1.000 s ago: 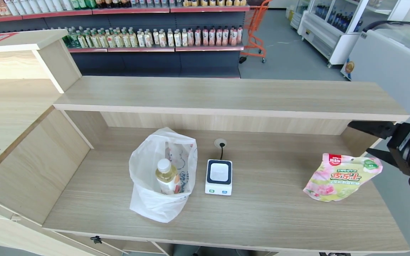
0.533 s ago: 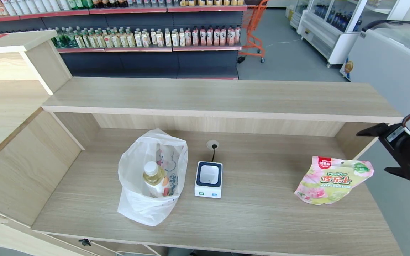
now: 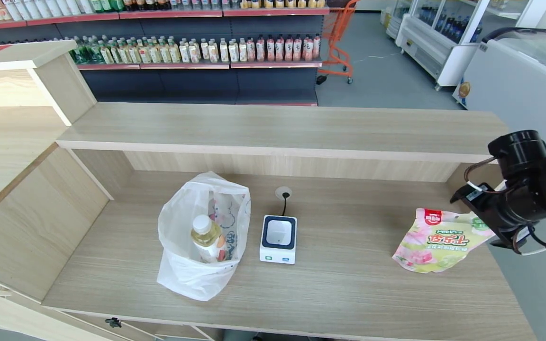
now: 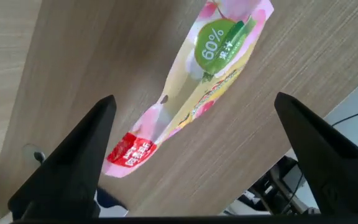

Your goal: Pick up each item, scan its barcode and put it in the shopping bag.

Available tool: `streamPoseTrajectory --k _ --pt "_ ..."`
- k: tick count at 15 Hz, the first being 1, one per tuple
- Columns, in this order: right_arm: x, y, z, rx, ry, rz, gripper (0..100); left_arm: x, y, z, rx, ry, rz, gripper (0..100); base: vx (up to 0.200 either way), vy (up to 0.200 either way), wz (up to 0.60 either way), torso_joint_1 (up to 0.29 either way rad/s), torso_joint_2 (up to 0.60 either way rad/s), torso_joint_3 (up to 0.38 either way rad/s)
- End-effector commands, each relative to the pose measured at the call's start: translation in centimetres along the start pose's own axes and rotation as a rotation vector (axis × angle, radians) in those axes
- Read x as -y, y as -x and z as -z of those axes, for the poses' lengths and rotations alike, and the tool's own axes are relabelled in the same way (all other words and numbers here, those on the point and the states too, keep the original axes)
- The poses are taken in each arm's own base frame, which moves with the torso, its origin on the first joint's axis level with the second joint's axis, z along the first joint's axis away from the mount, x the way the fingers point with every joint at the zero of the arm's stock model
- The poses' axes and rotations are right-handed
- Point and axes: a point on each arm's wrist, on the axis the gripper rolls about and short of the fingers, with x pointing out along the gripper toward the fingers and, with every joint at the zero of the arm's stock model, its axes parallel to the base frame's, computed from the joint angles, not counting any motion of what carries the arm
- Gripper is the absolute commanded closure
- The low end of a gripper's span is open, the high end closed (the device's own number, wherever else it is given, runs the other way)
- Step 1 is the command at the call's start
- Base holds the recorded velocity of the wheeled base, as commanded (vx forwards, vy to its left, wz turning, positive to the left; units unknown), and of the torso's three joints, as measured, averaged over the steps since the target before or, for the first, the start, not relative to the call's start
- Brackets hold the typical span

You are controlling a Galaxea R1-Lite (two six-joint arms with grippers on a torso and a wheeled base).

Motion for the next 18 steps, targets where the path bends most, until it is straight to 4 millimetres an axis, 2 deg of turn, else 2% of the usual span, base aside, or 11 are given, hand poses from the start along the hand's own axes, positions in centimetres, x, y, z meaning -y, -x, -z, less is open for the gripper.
streamPoseTrajectory --k 1,4,7,8,11,15,16,18 --pt "0.0 -5.7 2.4 -0.039 0.031 0.061 0 0.0 0.0 0.0 0.0 -0.001 0.0 0 0.0 0.0 0.0 0.0 0.0 0.0" --pt "-0.5 -8.6 4.4 -0.059 0.063 0.06 0 0.0 0.0 0.0 0.0 0.001 0.0 0 0.0 0.0 0.0 0.0 0.0 0.0" --pt "-0.4 -10.6 6.6 -0.1 0.104 0.091 0 0.0 0.0 0.0 0.0 0.001 0.0 0 0.0 0.0 0.0 0.0 0.0 0.0" --pt "-0.5 -10.8 6.9 -0.101 0.109 0.09 100 0.0 0.0 0.0 0.0 0.001 0.0 0 0.0 0.0 0.0 0.0 0.0 0.0" --pt "-1.1 -11.3 7.9 -0.069 0.203 0.074 100 0.0 0.0 0.0 0.0 0.001 0.0 0 0.0 0.0 0.0 0.0 0.0 0.0" --pt "-1.6 -10.2 7.3 -0.022 0.322 0.052 100 0.0 0.0 0.0 0.0 0.001 0.0 0 0.0 0.0 0.0 0.0 0.0 0.0" --pt "-1.9 -9.2 6.8 -0.011 0.367 0.026 100 0.0 0.0 0.0 0.002 -0.001 0.0 0 0.0 0.0 0.0 0.0 0.0 0.0" --pt "-2.5 -5.8 5.9 -0.022 0.4 -0.107 100 0.0 0.0 0.0 0.0 0.001 0.0 0 0.0 0.0 0.0 0.0 0.0 0.0"
